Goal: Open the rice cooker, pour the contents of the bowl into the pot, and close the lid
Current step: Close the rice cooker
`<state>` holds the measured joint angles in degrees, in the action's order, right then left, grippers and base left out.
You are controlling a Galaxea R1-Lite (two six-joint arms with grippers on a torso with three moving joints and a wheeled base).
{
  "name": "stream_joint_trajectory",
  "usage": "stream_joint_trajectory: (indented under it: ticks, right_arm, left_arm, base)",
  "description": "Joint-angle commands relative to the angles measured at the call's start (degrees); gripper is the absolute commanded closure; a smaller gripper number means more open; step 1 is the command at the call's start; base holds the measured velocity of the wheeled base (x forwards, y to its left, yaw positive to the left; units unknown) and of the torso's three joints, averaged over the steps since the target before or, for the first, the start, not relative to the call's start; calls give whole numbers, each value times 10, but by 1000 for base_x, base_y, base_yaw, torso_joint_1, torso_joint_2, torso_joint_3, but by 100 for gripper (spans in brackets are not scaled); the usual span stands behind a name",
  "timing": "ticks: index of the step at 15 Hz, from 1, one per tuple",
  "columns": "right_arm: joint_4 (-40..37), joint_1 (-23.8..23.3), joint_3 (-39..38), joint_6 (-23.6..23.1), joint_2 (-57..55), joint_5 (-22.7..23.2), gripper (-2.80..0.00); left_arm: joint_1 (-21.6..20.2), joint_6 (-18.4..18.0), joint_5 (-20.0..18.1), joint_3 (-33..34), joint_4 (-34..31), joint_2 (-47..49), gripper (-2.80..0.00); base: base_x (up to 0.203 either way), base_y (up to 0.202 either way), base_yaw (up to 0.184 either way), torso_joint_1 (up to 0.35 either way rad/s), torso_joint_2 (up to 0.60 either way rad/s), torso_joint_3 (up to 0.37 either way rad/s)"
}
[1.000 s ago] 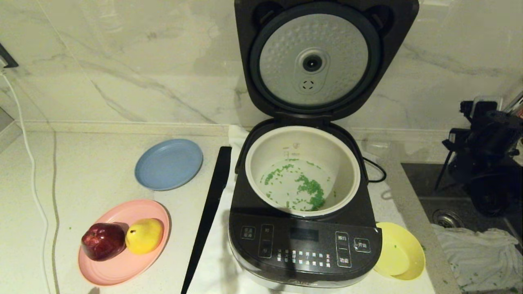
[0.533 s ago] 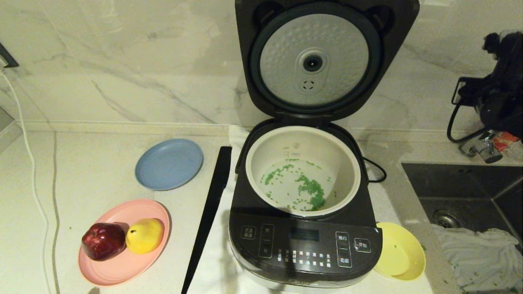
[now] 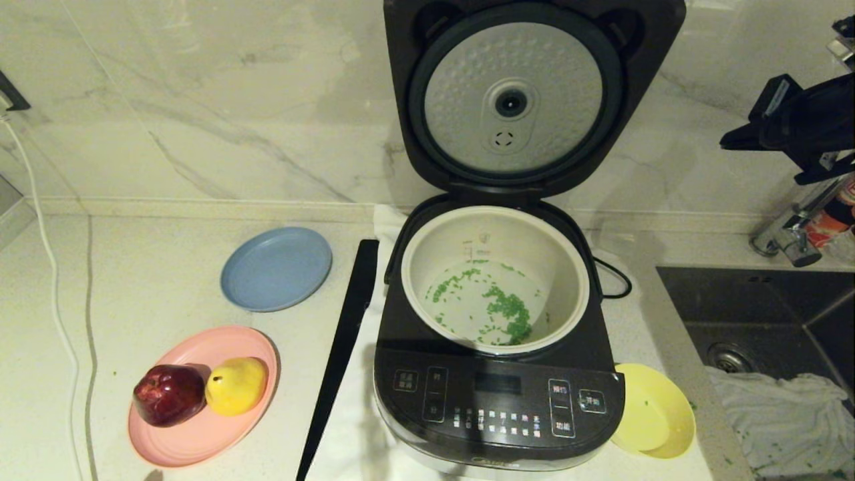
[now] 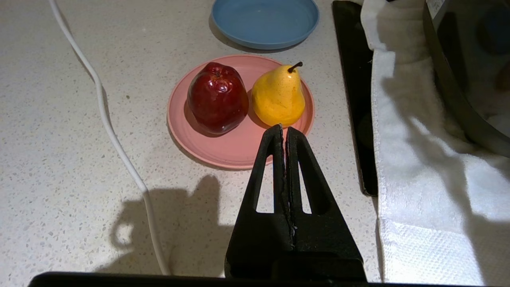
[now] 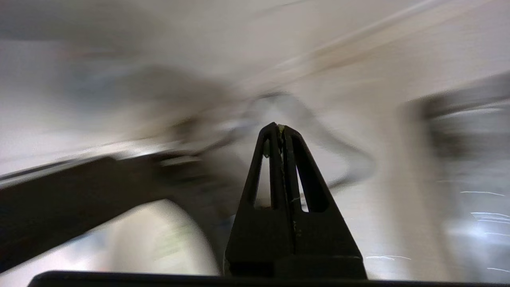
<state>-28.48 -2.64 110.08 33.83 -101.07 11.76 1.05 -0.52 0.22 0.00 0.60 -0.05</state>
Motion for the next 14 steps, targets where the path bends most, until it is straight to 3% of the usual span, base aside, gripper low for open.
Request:
stream_joint_trajectory:
  ticks: [1,4,8,14]
  right_arm:
    - [51,-8,5,32,-17,106,0]
    - [92,-3,3,37,-21,143,0]
    - [217,2,-13,70,-36,175,0]
    - [310,46,-31,72,-58,217,0]
  left_arm:
    - [0,0,0,2,0,0,0]
    - [0,0,0,2,0,0,0]
    - [0,0,0,2,0,0,0]
    - [0,0,0,2,0,0,0]
  base:
    - [0,0,0,0,0,0]
    - [0,0,0,0,0,0]
    - [0,0,0,0,0,0]
    - [0,0,0,0,0,0]
